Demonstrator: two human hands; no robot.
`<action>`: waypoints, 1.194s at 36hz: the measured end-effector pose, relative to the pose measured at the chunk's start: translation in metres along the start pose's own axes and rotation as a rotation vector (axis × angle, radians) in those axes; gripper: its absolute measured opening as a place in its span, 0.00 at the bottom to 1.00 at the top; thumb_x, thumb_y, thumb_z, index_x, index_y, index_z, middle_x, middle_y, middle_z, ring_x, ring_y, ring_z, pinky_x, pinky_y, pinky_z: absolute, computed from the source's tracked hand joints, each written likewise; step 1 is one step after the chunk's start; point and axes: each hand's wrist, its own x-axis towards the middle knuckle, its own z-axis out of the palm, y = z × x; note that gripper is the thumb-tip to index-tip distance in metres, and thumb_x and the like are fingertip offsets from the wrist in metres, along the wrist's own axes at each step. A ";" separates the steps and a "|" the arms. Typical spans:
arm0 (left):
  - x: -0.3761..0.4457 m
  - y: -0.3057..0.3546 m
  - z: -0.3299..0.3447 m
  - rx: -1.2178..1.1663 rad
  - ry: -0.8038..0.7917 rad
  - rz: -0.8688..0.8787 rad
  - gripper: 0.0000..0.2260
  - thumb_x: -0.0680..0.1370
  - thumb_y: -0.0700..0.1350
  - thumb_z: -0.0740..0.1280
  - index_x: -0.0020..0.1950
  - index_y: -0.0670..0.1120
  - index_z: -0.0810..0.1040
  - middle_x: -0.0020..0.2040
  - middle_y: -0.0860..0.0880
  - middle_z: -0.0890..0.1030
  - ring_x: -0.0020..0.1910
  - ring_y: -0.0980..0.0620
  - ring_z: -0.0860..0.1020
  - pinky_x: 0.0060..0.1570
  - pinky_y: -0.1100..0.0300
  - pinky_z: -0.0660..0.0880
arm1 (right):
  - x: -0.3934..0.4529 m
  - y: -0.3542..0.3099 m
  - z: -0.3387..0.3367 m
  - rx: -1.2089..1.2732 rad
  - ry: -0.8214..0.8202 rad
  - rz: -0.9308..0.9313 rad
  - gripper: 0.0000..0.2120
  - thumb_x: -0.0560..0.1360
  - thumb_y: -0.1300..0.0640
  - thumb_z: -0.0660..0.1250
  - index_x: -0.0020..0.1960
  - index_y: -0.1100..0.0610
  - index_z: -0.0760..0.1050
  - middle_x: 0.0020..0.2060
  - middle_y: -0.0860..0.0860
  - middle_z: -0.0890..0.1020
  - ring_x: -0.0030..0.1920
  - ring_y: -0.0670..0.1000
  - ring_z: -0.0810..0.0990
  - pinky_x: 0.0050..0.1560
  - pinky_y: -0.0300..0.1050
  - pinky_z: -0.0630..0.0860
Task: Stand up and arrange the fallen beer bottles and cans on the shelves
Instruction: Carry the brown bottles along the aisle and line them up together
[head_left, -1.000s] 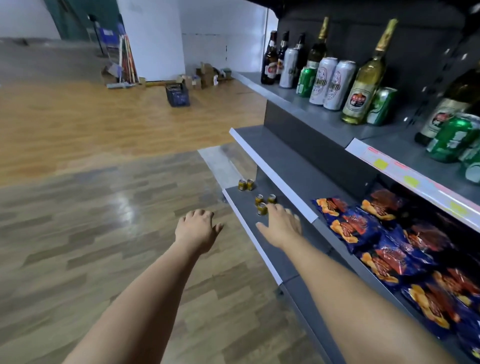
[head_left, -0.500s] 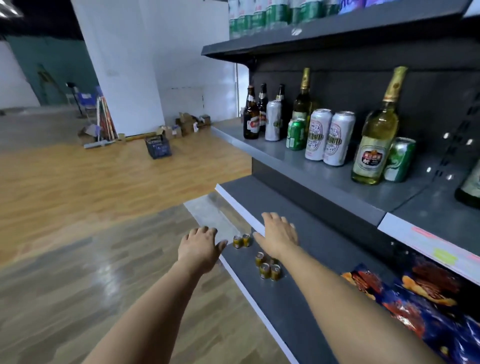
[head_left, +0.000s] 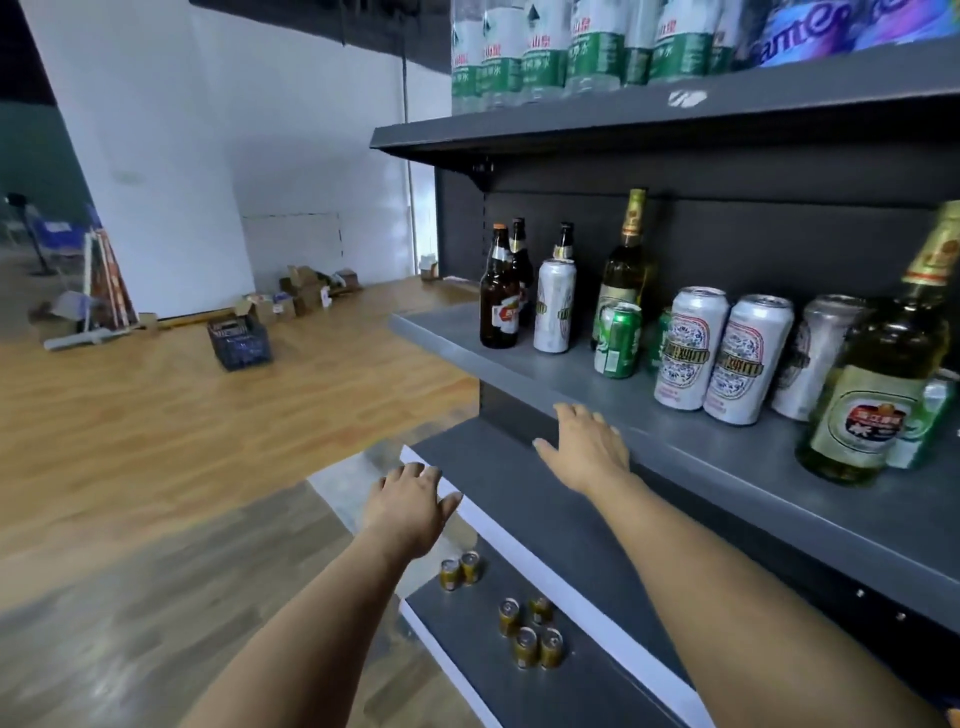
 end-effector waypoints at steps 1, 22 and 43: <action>0.013 -0.011 -0.002 0.000 0.002 0.019 0.25 0.82 0.61 0.51 0.74 0.49 0.65 0.72 0.48 0.68 0.71 0.45 0.66 0.68 0.52 0.62 | 0.011 -0.007 0.000 0.008 0.007 0.022 0.26 0.80 0.43 0.58 0.73 0.56 0.61 0.70 0.55 0.68 0.69 0.57 0.67 0.65 0.52 0.66; 0.229 -0.117 -0.033 -0.142 0.058 0.219 0.24 0.82 0.59 0.52 0.75 0.50 0.62 0.74 0.48 0.65 0.71 0.45 0.64 0.67 0.52 0.64 | 0.198 -0.111 0.013 0.345 0.148 0.351 0.43 0.75 0.39 0.66 0.78 0.56 0.48 0.75 0.55 0.62 0.73 0.58 0.64 0.66 0.52 0.67; 0.420 -0.058 -0.053 -0.532 0.038 0.307 0.32 0.80 0.54 0.63 0.79 0.49 0.51 0.73 0.43 0.63 0.71 0.42 0.64 0.65 0.46 0.67 | 0.321 -0.105 0.053 0.460 0.502 0.520 0.51 0.68 0.38 0.73 0.78 0.53 0.46 0.71 0.52 0.69 0.68 0.57 0.71 0.60 0.55 0.74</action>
